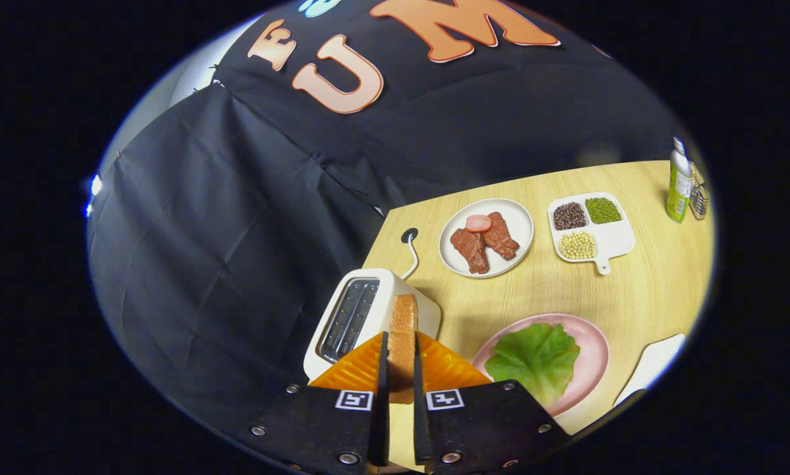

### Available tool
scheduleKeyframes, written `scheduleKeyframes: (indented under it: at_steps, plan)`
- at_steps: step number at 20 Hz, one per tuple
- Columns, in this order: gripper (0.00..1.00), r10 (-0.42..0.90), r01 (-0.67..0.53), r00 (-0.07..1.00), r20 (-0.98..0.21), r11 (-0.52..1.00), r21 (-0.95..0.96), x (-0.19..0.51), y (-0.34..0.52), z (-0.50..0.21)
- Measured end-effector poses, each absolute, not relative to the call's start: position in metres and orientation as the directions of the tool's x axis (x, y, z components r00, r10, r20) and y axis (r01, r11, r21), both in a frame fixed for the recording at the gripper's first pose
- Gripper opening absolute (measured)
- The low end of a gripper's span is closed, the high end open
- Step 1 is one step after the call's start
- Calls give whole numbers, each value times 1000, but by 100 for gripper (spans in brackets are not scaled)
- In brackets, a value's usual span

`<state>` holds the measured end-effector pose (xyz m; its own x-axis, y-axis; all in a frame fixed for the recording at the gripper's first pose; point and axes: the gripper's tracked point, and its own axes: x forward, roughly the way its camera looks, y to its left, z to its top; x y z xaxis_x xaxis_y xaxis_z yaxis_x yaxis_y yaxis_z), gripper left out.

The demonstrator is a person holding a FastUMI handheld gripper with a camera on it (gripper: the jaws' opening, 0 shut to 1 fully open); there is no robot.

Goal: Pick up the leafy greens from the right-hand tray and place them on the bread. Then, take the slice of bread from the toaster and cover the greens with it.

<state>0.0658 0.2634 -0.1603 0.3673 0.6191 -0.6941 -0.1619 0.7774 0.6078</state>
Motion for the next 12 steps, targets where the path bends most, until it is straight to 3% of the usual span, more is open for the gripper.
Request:
scheduleKeyframes:
  at_steps: [12]
  plan:
    - [15,570,-51,352,-742,803,593,39,200,-232]
